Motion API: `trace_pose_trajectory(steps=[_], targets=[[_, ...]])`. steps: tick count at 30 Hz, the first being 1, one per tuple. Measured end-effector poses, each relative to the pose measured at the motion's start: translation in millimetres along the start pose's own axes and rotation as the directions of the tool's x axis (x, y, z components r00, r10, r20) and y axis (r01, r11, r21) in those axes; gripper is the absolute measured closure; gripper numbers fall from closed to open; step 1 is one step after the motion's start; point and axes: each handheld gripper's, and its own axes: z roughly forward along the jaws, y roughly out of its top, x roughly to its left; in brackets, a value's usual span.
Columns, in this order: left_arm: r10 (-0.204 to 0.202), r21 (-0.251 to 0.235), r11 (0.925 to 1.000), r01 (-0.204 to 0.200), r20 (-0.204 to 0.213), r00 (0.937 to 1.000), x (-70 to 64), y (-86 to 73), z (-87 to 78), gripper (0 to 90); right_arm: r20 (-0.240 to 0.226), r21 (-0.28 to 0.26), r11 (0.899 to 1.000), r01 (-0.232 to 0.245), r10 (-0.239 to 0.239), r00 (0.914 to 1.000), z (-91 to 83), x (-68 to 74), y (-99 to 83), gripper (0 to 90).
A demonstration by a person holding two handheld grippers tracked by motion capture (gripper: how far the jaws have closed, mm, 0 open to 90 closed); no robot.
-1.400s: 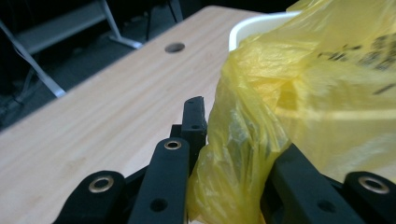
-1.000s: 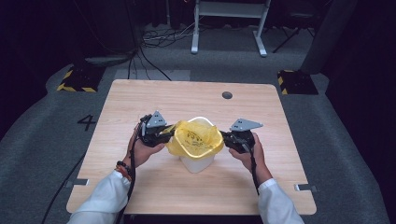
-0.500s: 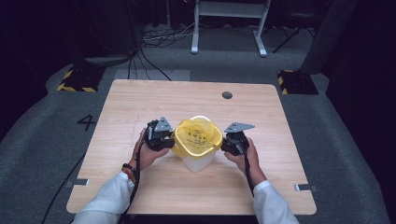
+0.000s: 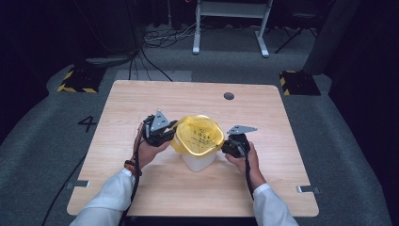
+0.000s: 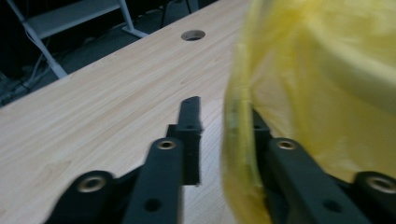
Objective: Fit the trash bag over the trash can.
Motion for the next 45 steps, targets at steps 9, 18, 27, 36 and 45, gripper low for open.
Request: trace_pose_trajectory(steps=[9, 18, 27, 36, 45], targets=[[-0.022, 0.085, 0.9963, 0.013, 0.107, 0.9940, -2.7, -9.9, 28.5, 90.0, 0.037, -0.020, 0.999, 0.025, -0.024, 0.9990, -1.6, 1.8, -2.5, 85.3], [0.005, 0.181, 0.9828, -0.038, 0.182, 0.9833, -7.1, -15.2, 27.4, 90.0, 0.085, -0.064, 0.997, 0.041, -0.036, 0.9958, -7.3, 2.1, -1.5, 83.6], [0.078, 0.212, 0.9714, -0.108, 0.143, 0.9866, -23.6, -12.6, 11.1, 80.6, 0.034, 0.000, 1.000, 0.012, -0.012, 0.9994, -1.4, -5.4, 3.6, 88.6], [0.001, 0.104, 0.9945, -0.006, 0.049, 0.9988, -12.5, -8.9, 7.9, 55.9, 0.012, 0.084, 0.996, 0.009, -0.010, 0.9999, 3.7, -8.5, -2.0, 88.5], [-0.153, 0.032, 0.9880, 0.151, 0.052, 0.9869, 3.2, -8.2, 7.7, 45.7, 0.011, 0.077, 0.997, 0.023, -0.024, 0.9996, -2.0, -8.2, -11.8, 86.0]])
